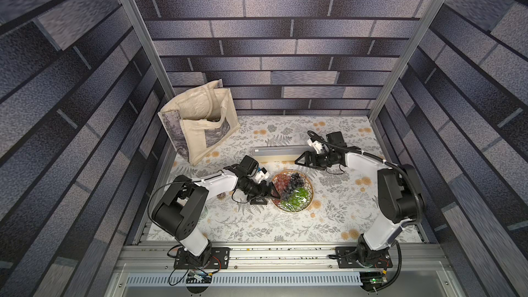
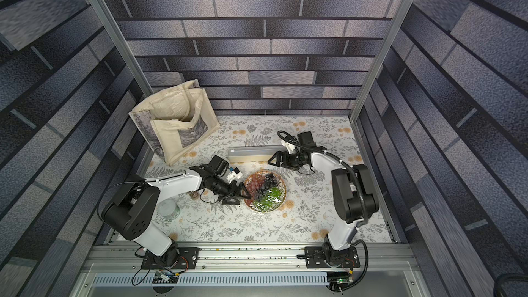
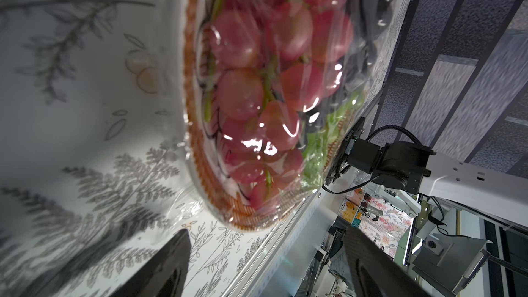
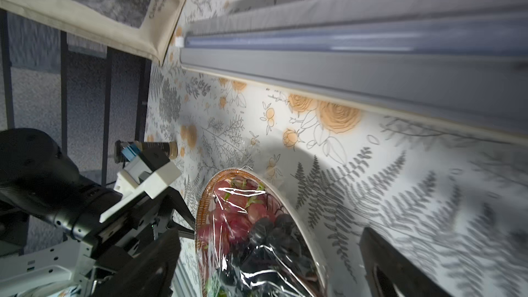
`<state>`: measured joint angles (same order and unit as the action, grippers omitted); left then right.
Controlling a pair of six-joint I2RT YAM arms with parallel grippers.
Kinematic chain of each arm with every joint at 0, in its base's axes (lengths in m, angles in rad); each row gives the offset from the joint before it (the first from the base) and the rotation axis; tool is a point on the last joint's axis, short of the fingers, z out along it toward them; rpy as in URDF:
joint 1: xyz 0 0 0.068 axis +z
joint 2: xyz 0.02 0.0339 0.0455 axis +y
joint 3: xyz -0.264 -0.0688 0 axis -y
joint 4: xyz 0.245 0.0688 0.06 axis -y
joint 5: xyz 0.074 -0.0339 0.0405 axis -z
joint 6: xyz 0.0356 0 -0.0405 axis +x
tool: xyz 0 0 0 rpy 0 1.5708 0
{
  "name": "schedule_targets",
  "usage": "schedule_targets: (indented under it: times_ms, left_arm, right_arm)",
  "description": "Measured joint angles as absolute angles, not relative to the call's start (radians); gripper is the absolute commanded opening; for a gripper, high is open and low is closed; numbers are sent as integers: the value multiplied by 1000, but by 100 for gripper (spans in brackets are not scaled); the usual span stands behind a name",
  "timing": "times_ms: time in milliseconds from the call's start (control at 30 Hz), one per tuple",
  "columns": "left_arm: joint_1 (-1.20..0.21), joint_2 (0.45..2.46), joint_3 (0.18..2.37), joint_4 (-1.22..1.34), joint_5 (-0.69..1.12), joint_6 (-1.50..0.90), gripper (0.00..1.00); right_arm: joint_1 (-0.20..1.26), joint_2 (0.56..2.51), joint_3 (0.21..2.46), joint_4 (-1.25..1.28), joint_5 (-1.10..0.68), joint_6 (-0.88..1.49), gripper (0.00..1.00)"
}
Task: Wrap the plate with plastic wrap
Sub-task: Cover the plate with plastic wrap.
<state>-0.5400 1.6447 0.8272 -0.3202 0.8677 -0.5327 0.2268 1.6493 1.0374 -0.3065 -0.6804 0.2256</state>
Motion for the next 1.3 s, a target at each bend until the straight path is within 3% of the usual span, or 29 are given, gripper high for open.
schedule_targets:
  times_ms: [300, 667, 1000, 1300]
  left_arm:
    - [-575, 1736, 876, -300, 895, -532, 87]
    - [-574, 1800, 969, -276, 913, -523, 87]
    - [-528, 1786, 951, -241, 905, -522, 90]
    - [-387, 1588, 884, -309, 833, -482, 92]
  right_arm:
    - [209, 1342, 686, -309, -645, 397, 100]
    - [209, 1142, 434, -134, -686, 691, 100]
    - [341, 1267, 356, 196, -682, 983, 100]
    - [393, 1425, 334, 529, -604, 1195, 100]
